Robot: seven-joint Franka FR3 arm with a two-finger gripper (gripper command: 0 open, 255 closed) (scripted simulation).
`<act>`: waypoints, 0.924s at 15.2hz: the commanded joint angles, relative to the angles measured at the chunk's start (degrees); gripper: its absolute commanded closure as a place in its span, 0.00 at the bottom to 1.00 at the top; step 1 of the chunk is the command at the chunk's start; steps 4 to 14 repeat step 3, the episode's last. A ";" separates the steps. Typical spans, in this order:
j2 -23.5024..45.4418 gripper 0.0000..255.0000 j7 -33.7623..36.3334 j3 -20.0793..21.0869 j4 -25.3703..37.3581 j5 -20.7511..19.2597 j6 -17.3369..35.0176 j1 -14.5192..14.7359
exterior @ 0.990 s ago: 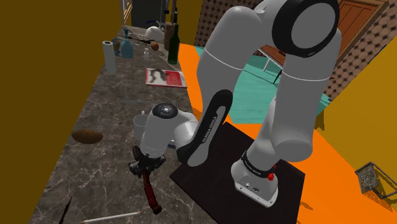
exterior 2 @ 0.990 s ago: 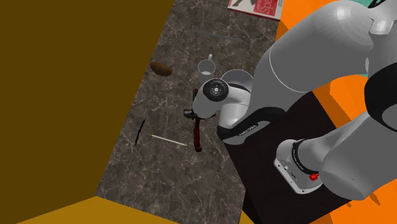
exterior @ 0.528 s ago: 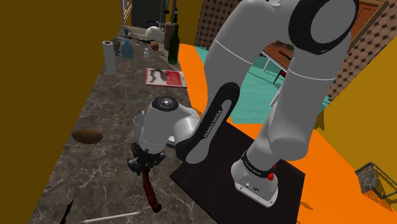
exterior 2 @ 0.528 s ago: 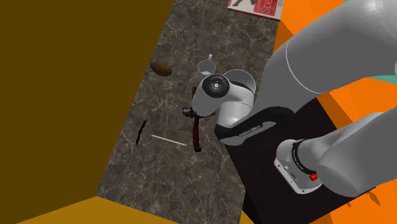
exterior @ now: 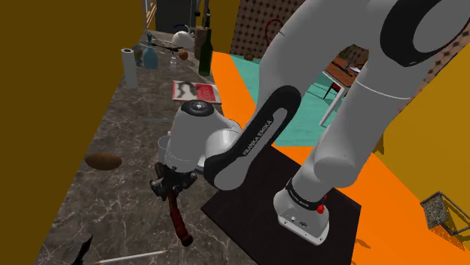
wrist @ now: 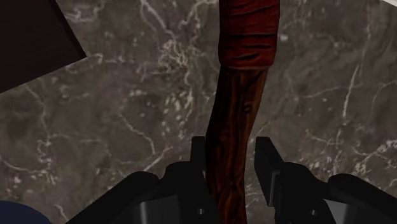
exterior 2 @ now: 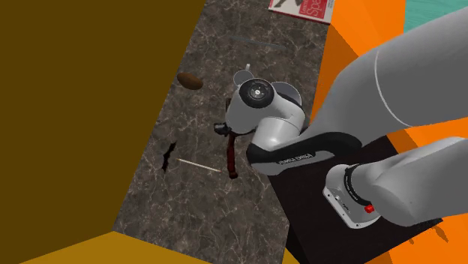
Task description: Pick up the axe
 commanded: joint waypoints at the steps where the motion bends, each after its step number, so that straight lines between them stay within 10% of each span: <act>1: -2.39 1.00 -3.41 2.14 -0.04 4.88 -1.96 -1.20; 14: -2.57 1.00 -3.67 1.95 -0.04 5.26 -2.11 -0.94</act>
